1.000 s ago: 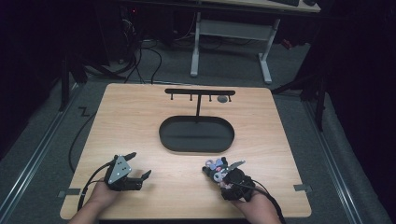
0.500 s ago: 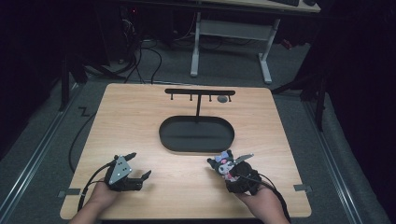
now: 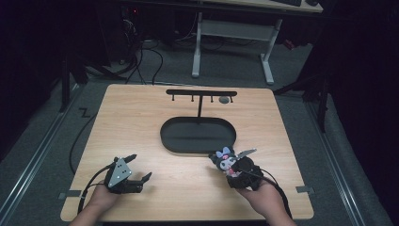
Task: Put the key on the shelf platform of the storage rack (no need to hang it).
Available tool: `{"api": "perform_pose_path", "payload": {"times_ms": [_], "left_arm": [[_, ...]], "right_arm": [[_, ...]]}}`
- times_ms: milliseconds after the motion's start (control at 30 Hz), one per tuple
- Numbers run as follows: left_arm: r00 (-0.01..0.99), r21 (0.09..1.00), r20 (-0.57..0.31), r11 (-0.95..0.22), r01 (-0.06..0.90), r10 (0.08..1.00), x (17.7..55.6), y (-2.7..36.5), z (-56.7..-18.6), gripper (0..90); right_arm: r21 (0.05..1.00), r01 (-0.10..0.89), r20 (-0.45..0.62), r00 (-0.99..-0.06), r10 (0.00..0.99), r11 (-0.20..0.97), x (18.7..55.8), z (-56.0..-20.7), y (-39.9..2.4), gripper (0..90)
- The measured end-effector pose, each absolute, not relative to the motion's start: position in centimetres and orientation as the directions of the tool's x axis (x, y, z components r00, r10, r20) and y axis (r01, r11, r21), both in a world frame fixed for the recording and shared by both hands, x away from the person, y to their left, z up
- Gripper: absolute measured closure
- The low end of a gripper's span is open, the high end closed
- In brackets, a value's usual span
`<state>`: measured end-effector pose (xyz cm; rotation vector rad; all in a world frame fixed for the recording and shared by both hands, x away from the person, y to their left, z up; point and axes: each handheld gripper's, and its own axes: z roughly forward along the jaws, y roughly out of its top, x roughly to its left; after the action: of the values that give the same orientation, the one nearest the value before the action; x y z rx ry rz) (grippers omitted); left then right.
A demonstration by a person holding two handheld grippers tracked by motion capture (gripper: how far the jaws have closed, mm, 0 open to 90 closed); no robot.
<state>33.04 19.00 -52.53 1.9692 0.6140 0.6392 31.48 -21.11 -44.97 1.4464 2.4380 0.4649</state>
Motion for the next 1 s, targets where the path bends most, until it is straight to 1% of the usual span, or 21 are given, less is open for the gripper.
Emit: {"api": "perform_pose_path", "payload": {"times_ms": [133, 367, 533, 567, 1000], "left_arm": [[0.739, 0.887, 0.185, -0.433, 0.158, 0.648, 33.1, 18.8, -52.6, 15.4], [0.744, 0.883, 0.164, -0.434, 0.182, 0.647, 33.5, 18.8, -52.6, 15.4], [0.745, 0.886, 0.173, -0.433, 0.168, 0.644, 33.3, 18.9, -52.6, 15.4], [0.745, 0.886, 0.177, -0.433, 0.164, 0.643, 33.2, 18.9, -52.6, 15.4], [0.742, 0.888, 0.178, -0.43, 0.161, 0.646, 33.1, 18.9, -52.6, 15.4]], "right_arm": [[0.41, 0.791, -0.08, -0.466, 0.881, 0.455, 32.1, -44.5, -21.0, 48.2], [0.435, 0.783, -0.067, -0.465, 0.883, 0.445, 32.8, -43.5, -20.5, 48.3], [0.441, 0.779, -0.064, -0.468, 0.882, 0.445, 33.6, -43.0, -20.5, 48.3], [0.45, 0.786, -0.045, -0.454, 0.89, 0.424, 34.0, -42.8, -20.6, 48.3], [0.455, 0.787, -0.06, -0.44, 0.896, 0.417, 36.4, -42.9, -20.0, 48.3]]}}
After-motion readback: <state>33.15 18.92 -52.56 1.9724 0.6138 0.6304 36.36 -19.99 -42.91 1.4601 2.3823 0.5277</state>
